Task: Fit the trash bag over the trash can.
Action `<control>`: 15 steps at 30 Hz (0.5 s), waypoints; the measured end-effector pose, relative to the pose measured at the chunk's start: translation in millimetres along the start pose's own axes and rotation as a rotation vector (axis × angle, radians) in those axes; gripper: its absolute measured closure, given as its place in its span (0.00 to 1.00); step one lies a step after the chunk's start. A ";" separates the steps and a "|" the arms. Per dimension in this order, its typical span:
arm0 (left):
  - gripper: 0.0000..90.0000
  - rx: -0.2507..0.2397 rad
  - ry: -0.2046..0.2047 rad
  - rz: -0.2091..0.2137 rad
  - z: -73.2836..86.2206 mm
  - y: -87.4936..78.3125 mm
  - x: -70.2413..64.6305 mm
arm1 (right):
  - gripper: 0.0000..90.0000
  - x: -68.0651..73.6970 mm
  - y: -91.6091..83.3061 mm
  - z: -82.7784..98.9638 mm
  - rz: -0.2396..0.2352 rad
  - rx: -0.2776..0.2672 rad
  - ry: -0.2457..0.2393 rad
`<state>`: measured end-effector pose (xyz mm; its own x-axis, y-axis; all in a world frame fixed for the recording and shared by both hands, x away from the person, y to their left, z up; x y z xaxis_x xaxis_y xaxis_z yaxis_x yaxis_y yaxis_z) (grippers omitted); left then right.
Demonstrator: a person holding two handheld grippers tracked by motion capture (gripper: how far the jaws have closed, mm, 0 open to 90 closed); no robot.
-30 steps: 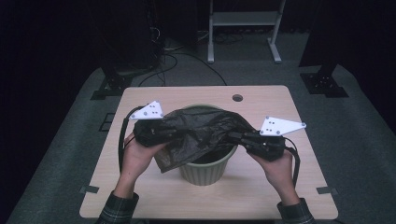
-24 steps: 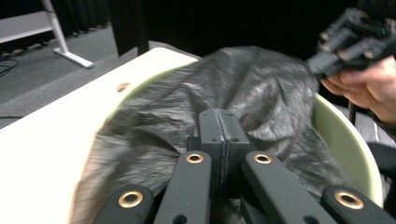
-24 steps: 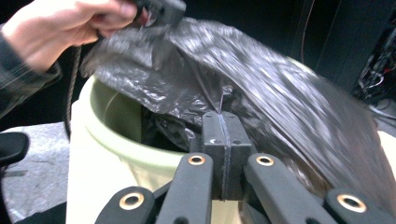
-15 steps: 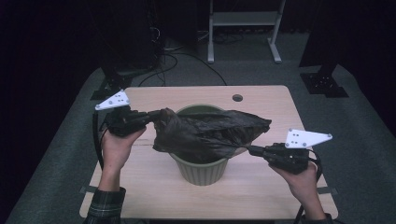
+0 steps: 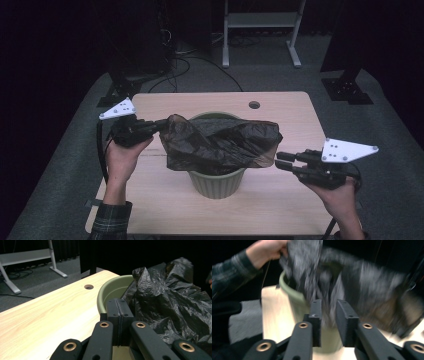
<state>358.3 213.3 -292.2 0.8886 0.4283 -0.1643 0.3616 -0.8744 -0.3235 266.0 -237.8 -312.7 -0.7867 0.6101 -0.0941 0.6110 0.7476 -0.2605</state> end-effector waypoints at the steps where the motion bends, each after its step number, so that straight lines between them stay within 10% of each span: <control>1: 1.00 0.000 0.002 0.001 -0.2 -0.1 0.1 | 0.78 -1.6 0.5 -8.8 0.006 -0.022 -0.007; 7: 1.00 -0.004 0.013 0.017 -1.5 1.1 0.5 | 0.66 -11.0 30.3 -44.1 0.051 -0.044 -0.050; 15: 1.00 -0.017 0.030 0.030 -5.5 3.2 3.6 | 0.62 -34.1 109.8 -65.1 0.018 0.127 -0.067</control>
<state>364.2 210.8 -288.7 0.9071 0.3952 -0.1453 0.3395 -0.8906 -0.3027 365.6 -159.5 -275.5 -0.7821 0.6015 -0.1625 0.6126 0.6947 -0.3771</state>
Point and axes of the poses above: each handheld gripper's, and its own axes: y roughly forward along the jaws, z roughly out of its underside, x roughly to its left, the point moved 2 cm from there along y, roughly forward along the jaws, and after that the axes turned 11 degrees about z, right-handed, at the moved point
